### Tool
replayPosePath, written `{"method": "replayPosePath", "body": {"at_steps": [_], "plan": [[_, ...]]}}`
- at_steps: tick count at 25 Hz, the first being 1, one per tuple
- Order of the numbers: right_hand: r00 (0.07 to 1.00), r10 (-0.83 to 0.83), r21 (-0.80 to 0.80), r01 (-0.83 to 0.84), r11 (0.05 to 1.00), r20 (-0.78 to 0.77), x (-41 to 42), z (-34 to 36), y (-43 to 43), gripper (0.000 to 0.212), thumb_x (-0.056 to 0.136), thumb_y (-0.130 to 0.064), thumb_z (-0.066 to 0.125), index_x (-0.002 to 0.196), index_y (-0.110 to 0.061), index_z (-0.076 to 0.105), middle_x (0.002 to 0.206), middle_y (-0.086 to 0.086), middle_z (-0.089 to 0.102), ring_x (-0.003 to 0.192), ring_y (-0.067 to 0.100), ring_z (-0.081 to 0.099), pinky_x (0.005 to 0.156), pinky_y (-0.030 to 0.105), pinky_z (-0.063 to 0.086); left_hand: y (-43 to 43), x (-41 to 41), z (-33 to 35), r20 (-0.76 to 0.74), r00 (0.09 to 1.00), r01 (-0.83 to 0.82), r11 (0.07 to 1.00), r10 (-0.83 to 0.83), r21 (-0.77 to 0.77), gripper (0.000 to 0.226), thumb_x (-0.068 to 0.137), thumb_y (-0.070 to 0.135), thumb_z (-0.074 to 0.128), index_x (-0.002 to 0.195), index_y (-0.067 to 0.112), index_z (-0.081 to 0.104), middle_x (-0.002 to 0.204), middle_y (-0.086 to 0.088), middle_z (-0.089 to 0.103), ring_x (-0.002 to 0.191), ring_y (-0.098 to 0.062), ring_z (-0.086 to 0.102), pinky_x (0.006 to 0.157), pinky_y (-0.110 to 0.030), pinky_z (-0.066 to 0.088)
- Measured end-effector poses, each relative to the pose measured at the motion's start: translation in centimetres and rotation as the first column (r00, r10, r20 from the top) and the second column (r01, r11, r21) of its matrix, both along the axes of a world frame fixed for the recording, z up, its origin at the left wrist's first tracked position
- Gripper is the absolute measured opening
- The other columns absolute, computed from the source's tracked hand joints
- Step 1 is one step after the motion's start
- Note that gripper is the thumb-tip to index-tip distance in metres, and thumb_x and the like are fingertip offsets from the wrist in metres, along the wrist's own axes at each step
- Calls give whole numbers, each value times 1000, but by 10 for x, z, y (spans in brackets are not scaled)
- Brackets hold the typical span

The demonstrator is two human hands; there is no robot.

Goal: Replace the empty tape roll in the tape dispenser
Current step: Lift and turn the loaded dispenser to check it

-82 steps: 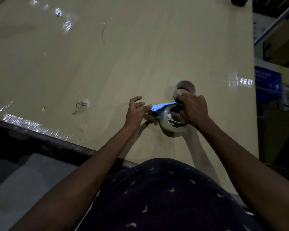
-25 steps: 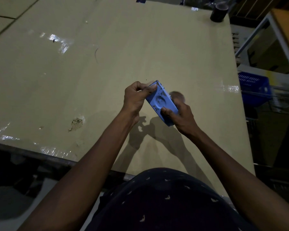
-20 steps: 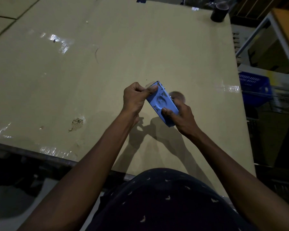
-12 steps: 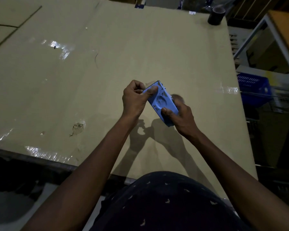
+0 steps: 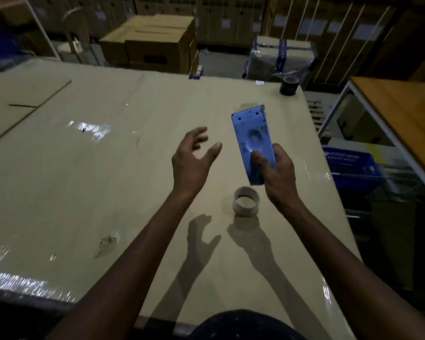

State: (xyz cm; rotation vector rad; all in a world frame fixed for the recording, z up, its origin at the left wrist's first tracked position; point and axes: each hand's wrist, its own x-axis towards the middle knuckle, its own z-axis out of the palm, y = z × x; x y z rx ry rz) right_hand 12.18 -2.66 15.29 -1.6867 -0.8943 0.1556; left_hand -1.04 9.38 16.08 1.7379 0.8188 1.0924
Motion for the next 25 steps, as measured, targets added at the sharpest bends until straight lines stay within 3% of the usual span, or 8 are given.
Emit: {"method": "replayPosePath", "body": {"at_steps": [2, 4, 6, 9, 14, 18, 21, 25], "plan": [[982, -54, 37, 48, 998, 183, 16, 35, 12, 46, 82, -54, 55, 90, -8, 53, 75, 0, 58, 66, 20, 55, 56, 34, 45, 16, 15, 43, -138, 984, -59, 938, 112, 341, 60, 85, 40, 61, 139, 22, 40, 133, -9, 55, 121, -24, 49, 98, -39, 40], [936, -106, 65, 89, 994, 336, 35, 70, 25, 48, 84, -55, 53, 99, -9, 53, 86, 7, 61, 72, 24, 57, 56, 43, 50, 31, 31, 88, -199, 951, -81, 812, 237, 578, 71, 86, 44, 53, 147, 21, 24, 149, -11, 37, 137, -29, 32, 104, -48, 32], [887, -147, 69, 130, 989, 438, 55, 100, 35, 52, 84, -59, 49, 105, -12, 51, 98, 10, 62, 80, 27, 59, 57, 49, 52, 46, 44, 125, -200, 943, -66, 740, 265, 670, 76, 87, 45, 52, 149, 21, 17, 155, -11, 27, 142, -32, 23, 108, -55, 27], [865, -155, 60, 144, 988, 477, 66, 116, 36, 51, 84, -58, 50, 111, -16, 50, 102, 9, 62, 85, 27, 61, 60, 50, 55, 55, 52, 145, -195, 947, -53, 724, 255, 688, 77, 87, 43, 53, 150, 21, 15, 156, -12, 24, 143, -32, 21, 109, -59, 27], [992, -2, 105, -11, 994, 124, 42, 97, 28, 23, 89, -41, 56, 96, -20, 53, 87, -3, 58, 81, 26, 62, 63, 45, 55, 43, 51, 128, -197, 961, -25, 768, 196, 640, 72, 87, 42, 51, 148, 19, 22, 151, -14, 35, 138, -30, 32, 105, -53, 35], [978, 166, 196, -140, 971, -125, 23, 101, 21, 10, 90, -39, 53, 92, -29, 55, 91, -7, 62, 79, 8, 62, 68, 29, 52, 29, 55, 122, -115, 993, 80, 883, -30, 462, 48, 91, 32, 57, 134, 12, 49, 136, -13, 55, 124, -24, 51, 96, -38, 47], [877, 336, 274, -249, 929, -342, 14, 109, 13, 21, 88, -45, 51, 100, -29, 57, 98, -2, 65, 82, 11, 65, 71, 36, 57, 22, 57, 128, -26, 990, 140, 932, -139, 334, 40, 92, 31, 58, 128, 17, 56, 131, -7, 61, 116, -17, 57, 83, -22, 46], [634, 429, 368, -236, 900, -644, 9, 110, 7, 31, 82, -42, 50, 106, -22, 57, 96, 5, 57, 79, 20, 57, 70, 37, 50, 10, 58, 137, 97, 957, 246, 943, -273, 224, 35, 89, 37, 59, 119, 20, 62, 122, -5, 66, 111, -15, 61, 88, -34, 52]]}}
